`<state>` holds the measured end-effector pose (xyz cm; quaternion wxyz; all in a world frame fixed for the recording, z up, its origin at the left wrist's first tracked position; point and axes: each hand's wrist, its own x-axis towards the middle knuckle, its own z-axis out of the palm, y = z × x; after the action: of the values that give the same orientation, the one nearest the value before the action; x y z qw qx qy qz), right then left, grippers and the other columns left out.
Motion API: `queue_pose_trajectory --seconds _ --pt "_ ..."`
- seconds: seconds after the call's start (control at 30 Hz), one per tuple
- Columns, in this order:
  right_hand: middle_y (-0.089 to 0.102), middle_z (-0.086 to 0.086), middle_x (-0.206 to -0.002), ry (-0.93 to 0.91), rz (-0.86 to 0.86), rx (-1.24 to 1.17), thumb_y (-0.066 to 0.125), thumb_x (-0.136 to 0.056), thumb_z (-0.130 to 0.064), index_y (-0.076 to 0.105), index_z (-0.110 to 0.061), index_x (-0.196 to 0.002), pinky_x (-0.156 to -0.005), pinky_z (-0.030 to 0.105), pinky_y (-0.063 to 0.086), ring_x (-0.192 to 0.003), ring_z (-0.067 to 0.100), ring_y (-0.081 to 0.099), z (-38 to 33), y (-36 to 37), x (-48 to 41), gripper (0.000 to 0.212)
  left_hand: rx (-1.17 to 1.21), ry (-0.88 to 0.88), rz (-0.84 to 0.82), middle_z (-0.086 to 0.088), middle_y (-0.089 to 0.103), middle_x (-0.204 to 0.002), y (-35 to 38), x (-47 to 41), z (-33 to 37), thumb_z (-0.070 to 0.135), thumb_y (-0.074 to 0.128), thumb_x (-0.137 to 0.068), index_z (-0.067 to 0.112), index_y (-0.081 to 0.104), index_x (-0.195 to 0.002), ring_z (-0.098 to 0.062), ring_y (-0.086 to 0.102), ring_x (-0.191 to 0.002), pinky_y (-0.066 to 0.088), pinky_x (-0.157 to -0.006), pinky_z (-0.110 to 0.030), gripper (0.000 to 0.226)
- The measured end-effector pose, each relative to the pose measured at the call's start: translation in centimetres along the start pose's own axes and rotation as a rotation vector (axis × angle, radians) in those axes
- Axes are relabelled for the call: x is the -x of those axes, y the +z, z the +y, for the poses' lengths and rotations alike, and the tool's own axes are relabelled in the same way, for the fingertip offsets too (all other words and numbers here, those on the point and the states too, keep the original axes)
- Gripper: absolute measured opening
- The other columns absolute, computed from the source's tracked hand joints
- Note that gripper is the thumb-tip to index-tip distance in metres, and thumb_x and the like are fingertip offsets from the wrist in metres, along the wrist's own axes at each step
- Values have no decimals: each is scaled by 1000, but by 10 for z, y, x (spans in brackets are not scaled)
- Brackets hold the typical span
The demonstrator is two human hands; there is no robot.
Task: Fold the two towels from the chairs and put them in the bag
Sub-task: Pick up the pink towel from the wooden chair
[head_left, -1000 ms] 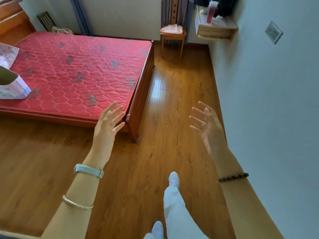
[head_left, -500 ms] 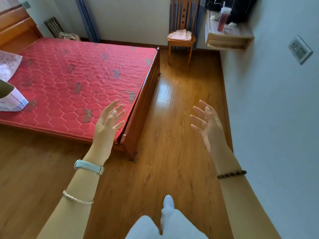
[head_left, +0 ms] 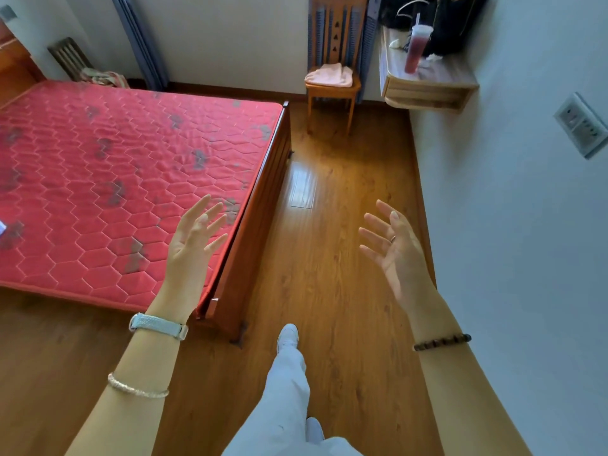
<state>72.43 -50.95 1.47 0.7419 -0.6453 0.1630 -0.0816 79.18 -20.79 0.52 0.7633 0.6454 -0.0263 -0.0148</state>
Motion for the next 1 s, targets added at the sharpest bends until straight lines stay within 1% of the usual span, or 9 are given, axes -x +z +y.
queue_pose_trajectory --seconds 0.23,0.33,0.43,0.5,0.6,0.67,0.73,0.9,1.0 --pt "59 -7 -134 -24 -2 1 46 -85 -56 54 -41 -124 -106 47 45 -119 19 61 -15 40 -118 43 25 9 -8 -1 61 -139 5 -122 -9 37 52 -98 29 55 -138 -20 59 -127 44 -110 -45 41" --pt "58 -7 -135 -31 8 15 51 -79 -64 53 -41 -126 -106 46 46 -120 18 61 -28 55 -166 52 31 -5 -7 -1 62 -138 5 -173 -6 42 55 -93 32 57 -134 -20 60 -127 46 -107 -44 43" --pt "58 -8 -135 -55 44 29 48 -92 -52 52 -39 -128 -107 47 45 -119 17 61 -37 63 -218 39 3 -6 -38 1 63 -137 4 -228 -5 51 59 -86 36 60 -131 -18 61 -126 46 -106 -44 48" --pt "58 -9 -134 -68 68 35 45 -97 -46 52 -39 -128 -107 47 45 -119 16 61 -42 63 -246 33 -9 1 -64 3 63 -137 6 -258 -2 51 58 -87 37 59 -131 -16 61 -125 46 -105 -42 46" --pt "58 -8 -135 -65 85 39 45 -98 -44 52 -39 -128 -107 47 45 -119 17 61 -47 65 -278 31 4 6 -88 2 62 -139 8 -294 -2 51 60 -93 33 58 -135 -16 59 -127 45 -106 -42 45" --pt "58 -8 -135 -60 92 37 45 -98 -44 52 -39 -128 -107 47 45 -119 17 61 -50 68 -298 32 7 12 -95 0 61 -139 9 -315 -1 57 64 -87 32 57 -136 -18 59 -129 45 -106 -43 56" --pt "58 -7 -135 -53 94 31 46 -97 -45 52 -38 -129 -106 47 45 -119 17 61 -52 73 -318 33 16 11 -96 0 61 -139 12 -337 -2 57 65 -86 32 57 -137 -18 59 -128 46 -105 -42 57" --pt "57 -6 -135 -38 94 22 46 -99 -43 51 -36 -131 -106 46 46 -119 17 61 -53 82 -370 34 46 -1 -66 0 62 -138 23 -392 -13 39 53 -94 28 55 -138 -18 60 -127 46 -105 -42 46" --pt "57 -5 -135 -34 102 14 44 -100 -41 51 -34 -132 -106 47 46 -119 18 61 -54 82 -409 33 55 7 -70 0 61 -139 36 -427 -16 50 61 -91 29 56 -137 -19 59 -128 51 -103 -36 51"
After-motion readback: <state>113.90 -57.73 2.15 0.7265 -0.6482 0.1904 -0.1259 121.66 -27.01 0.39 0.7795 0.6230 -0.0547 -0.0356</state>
